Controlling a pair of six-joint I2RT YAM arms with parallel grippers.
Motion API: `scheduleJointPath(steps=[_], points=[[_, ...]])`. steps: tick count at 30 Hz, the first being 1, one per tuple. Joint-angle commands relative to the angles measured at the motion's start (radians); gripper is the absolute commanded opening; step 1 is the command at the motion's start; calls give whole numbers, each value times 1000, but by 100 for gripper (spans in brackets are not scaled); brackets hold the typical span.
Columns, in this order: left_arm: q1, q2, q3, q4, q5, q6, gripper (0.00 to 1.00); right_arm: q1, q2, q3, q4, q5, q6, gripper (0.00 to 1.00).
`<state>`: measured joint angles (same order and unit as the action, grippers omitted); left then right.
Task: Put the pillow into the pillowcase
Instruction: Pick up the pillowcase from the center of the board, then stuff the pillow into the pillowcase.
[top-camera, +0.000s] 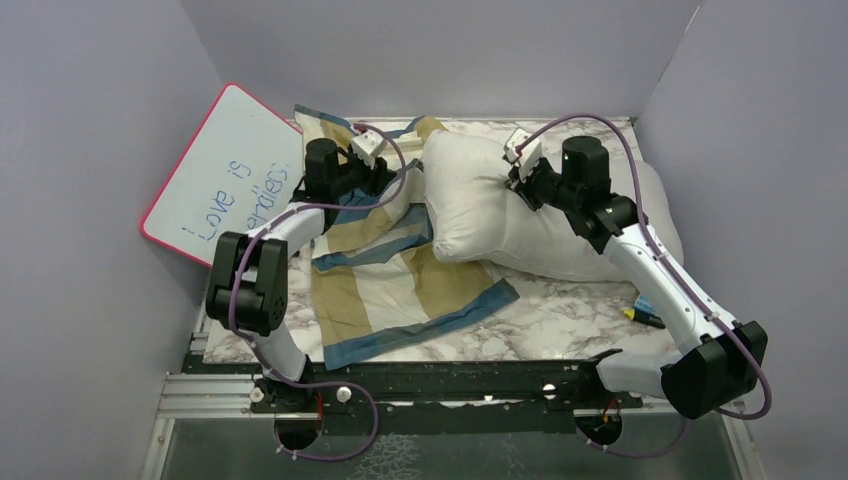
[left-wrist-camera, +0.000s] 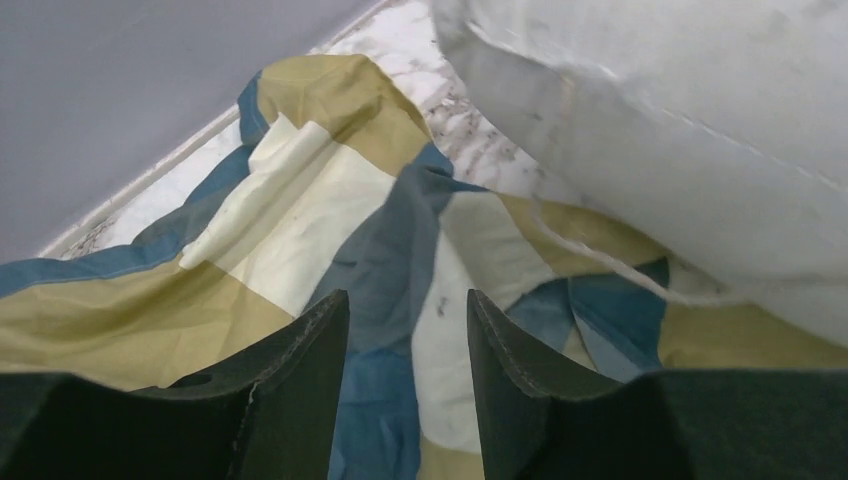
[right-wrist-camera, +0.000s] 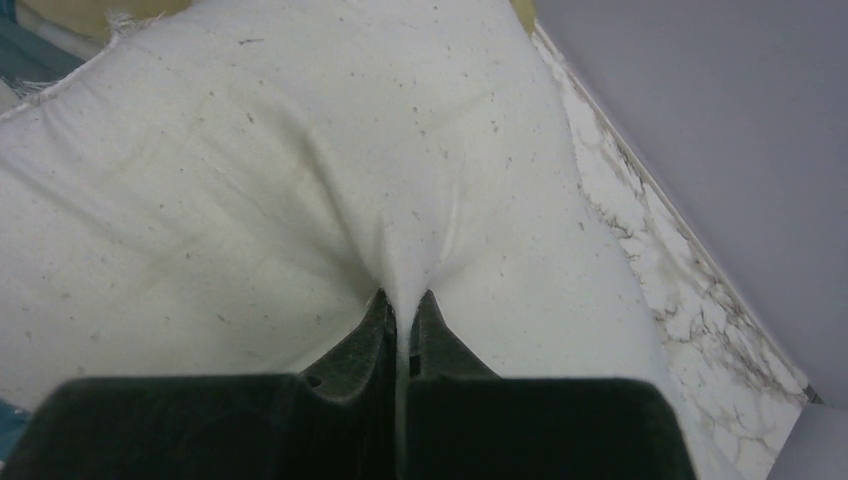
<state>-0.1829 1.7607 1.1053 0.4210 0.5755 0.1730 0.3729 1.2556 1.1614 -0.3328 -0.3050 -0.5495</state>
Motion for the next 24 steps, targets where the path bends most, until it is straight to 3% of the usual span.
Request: scheduleJointPath(steps=[1,4,8,14,24], points=[[-7,-124,-121,-65,135,304,48,-8,-19,39,96,93,52,1],[-16,-154,-134,-227,194,474,48,-14,-15,37,93,123,71,0],[-49,-181,-165,-366,157,655,44,-16,-34,22,98,135,78,0],[-80,-165,-226,-362,84,727,43,-18,-56,16,103,144,81,1],[-132,-120,-272,-237,-183,746,61,-18,-76,24,94,108,94,1]])
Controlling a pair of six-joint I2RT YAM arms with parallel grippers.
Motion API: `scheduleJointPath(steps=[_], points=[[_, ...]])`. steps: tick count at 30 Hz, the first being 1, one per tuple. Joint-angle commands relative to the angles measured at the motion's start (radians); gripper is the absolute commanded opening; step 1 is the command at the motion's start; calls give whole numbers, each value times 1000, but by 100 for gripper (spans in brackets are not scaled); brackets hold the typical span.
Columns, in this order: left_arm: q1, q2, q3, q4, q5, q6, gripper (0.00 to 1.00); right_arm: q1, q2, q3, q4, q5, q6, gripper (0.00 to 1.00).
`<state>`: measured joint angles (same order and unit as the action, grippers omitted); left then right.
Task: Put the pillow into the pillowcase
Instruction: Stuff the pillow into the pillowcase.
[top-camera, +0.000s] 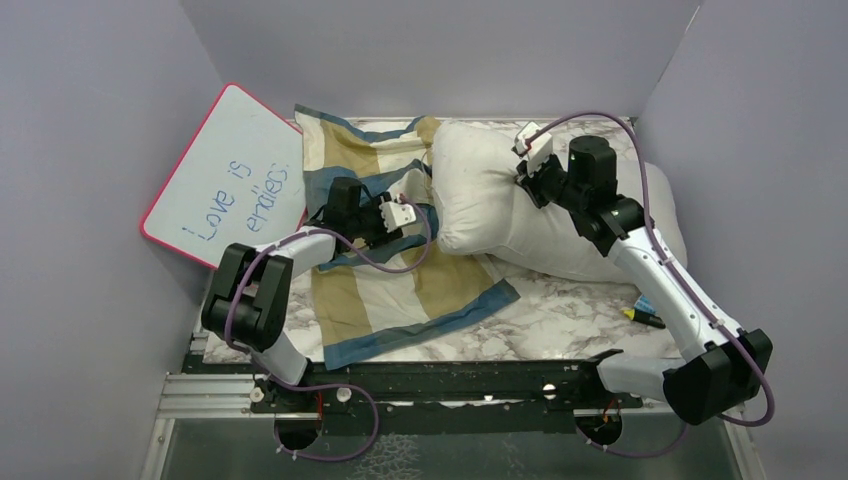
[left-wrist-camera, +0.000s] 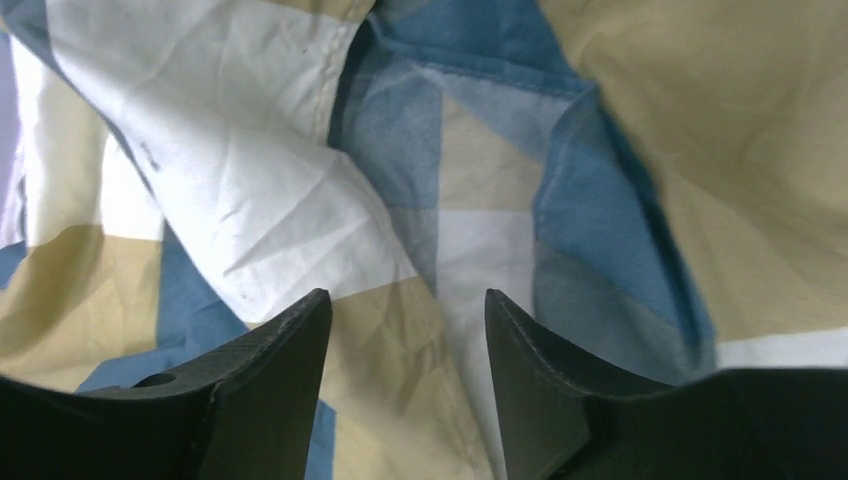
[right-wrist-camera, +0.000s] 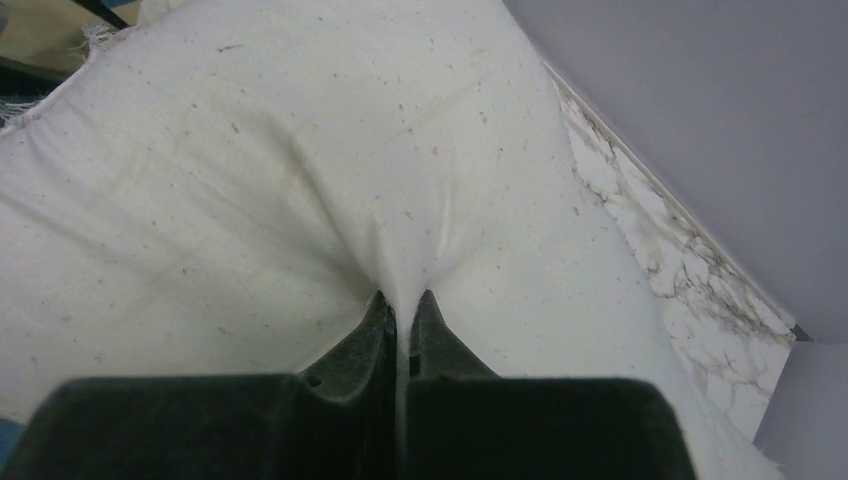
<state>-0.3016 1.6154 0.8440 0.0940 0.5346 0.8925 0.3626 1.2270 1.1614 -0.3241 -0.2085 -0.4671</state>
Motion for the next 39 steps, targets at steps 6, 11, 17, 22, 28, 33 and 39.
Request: scheduleJointPath(steps=[6,11,17,22,28,33,39], points=[[-18,68,-23,183,-239,10,65,-7,-46,20,87,8,10,1],[-21,114,-11,213,-289,5,68,-8,-47,20,89,-11,10,1],[-25,119,3,214,-274,-6,42,-7,-41,17,94,-13,7,1],[-27,67,7,236,-266,-55,5,-7,-29,17,85,-51,8,1],[-25,18,38,257,-193,-185,0,-5,-37,12,64,-194,-10,1],[-26,13,79,260,-201,-307,0,-5,-41,28,1,-309,-59,1],[-23,5,109,270,-201,-440,0,11,-41,40,-90,-420,-133,1]])
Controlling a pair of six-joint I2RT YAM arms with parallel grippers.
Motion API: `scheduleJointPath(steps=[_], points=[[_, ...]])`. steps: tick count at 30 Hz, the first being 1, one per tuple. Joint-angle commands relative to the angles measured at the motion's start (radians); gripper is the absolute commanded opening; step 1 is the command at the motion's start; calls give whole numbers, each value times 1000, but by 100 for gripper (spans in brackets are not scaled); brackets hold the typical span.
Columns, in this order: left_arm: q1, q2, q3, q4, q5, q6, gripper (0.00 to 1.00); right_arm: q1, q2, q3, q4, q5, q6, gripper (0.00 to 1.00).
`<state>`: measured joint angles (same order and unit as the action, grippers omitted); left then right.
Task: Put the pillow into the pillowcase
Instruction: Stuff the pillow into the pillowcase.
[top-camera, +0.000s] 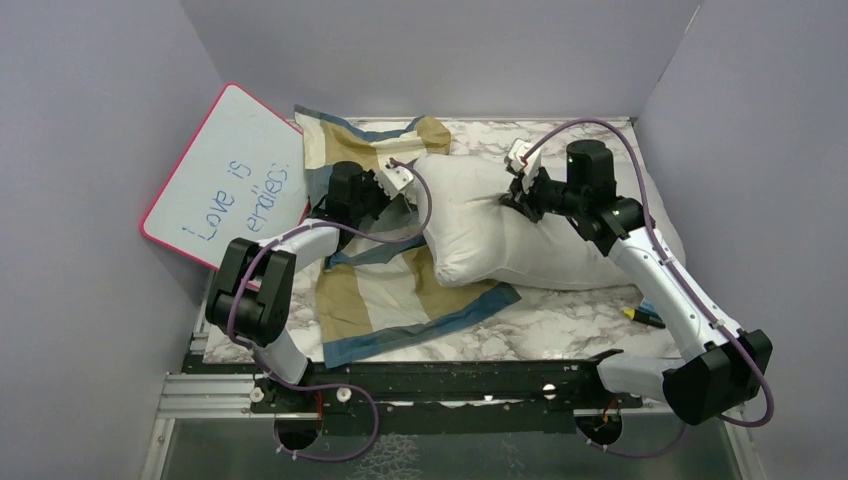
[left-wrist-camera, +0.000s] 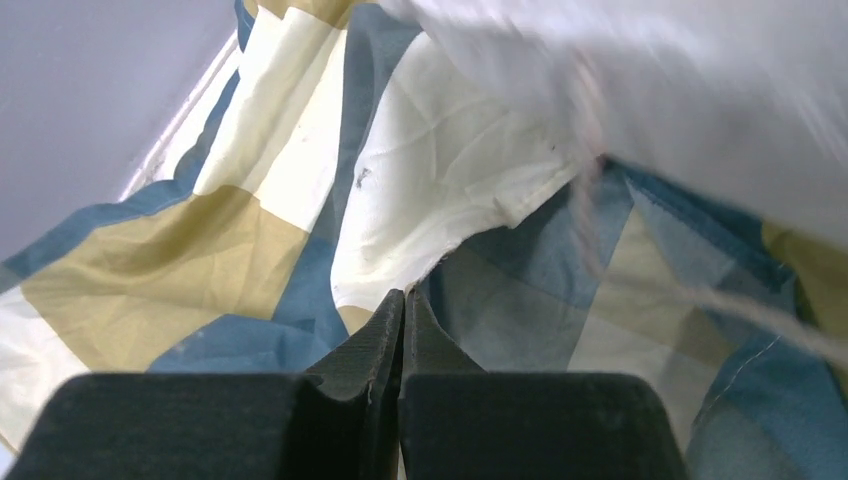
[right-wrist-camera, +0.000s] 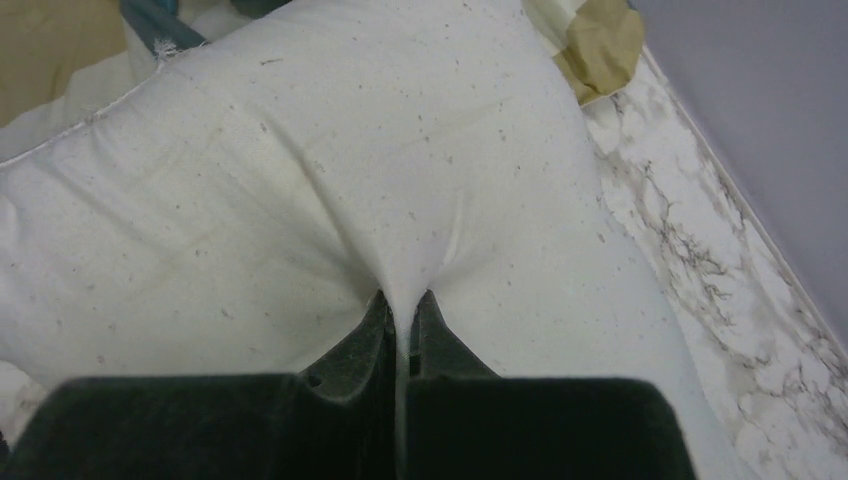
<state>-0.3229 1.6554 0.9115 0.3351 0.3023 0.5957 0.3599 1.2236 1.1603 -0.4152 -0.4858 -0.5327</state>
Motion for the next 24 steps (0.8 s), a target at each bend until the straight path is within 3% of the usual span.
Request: scheduleJointPath(steps=[1,12,24], points=[[-1,-38,42,29,42,-160,0,16,-36,45,-15,-158,-76,0],[0,-57,67,60,56,-304,0,46,1,93,-118,-311,-132,1],[1,-117,65,65,33,-423,0,85,260,315,-236,-309,-168,1]])
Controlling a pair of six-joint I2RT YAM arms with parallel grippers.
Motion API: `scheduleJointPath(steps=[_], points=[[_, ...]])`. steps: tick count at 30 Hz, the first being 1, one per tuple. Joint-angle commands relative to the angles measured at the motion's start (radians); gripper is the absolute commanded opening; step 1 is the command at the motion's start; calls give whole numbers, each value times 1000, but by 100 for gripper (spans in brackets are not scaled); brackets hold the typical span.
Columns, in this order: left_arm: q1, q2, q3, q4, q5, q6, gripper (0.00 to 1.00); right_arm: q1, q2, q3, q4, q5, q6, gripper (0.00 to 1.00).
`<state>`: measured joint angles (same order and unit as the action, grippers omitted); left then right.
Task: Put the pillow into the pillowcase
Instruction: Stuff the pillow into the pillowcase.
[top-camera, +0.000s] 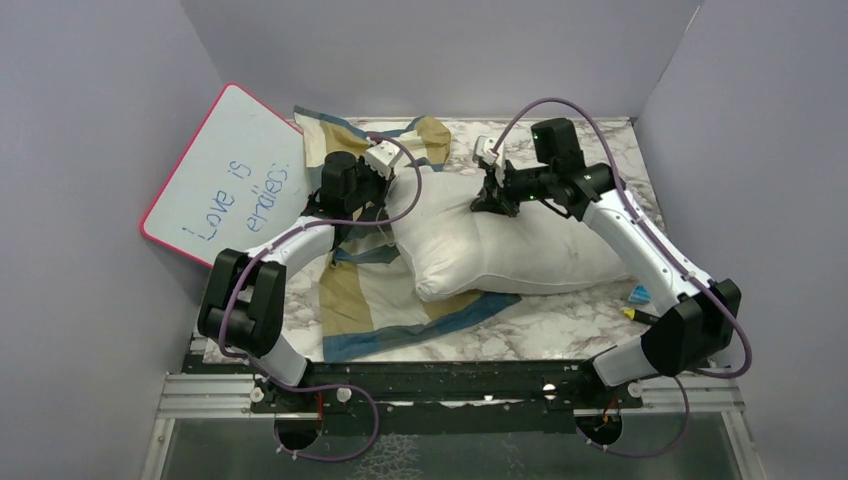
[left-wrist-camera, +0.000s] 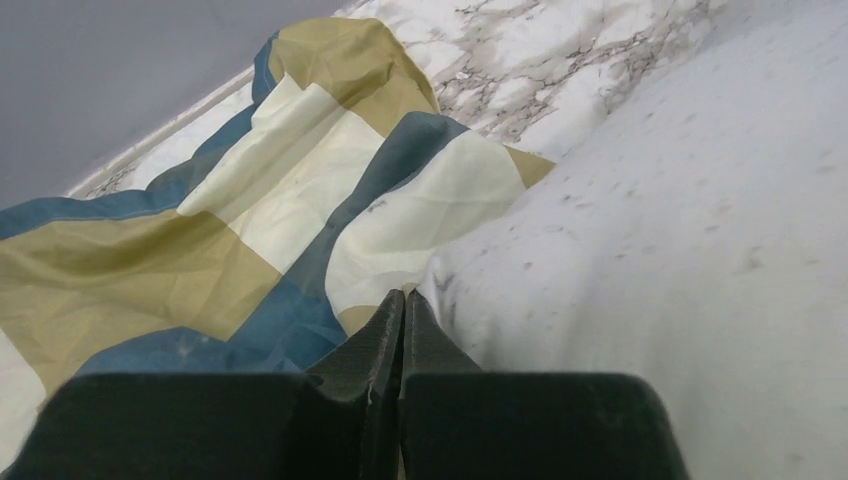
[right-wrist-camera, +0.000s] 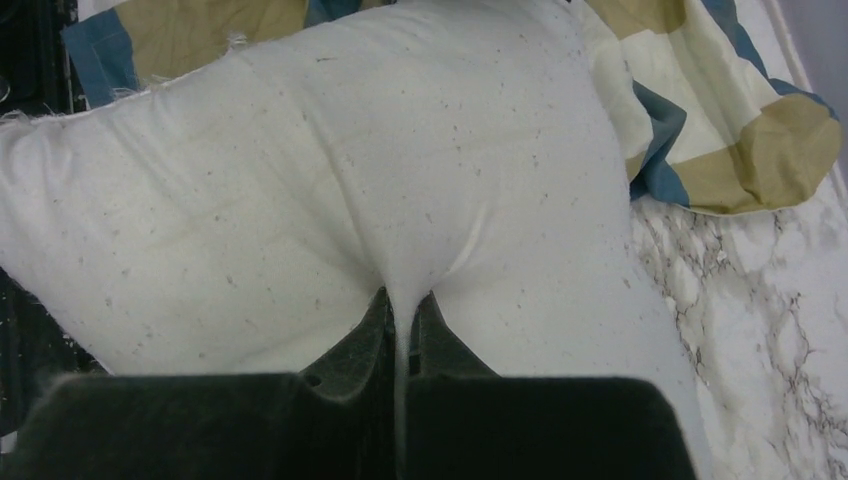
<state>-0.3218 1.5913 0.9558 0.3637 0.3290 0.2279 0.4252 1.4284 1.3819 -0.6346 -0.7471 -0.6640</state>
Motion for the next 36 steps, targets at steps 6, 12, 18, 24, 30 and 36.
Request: scheduleJointPath(steps=[6,12,18,24,30,36], points=[[-1,-64,14,42,26,-76,0,34,91,63,-11,-74,-70,1],[0,-85,1,47,47,-102,0,38,96,21,199,104,42,1],[-1,-109,-2,50,94,-150,0,66,112,20,288,8,77,1],[-2,-115,2,52,91,-175,0,138,135,45,251,-13,8,1],[-2,-112,-3,52,86,-193,0,165,152,72,180,-11,-35,1],[-2,-114,-11,63,75,-189,0,195,151,93,75,-52,-84,1]])
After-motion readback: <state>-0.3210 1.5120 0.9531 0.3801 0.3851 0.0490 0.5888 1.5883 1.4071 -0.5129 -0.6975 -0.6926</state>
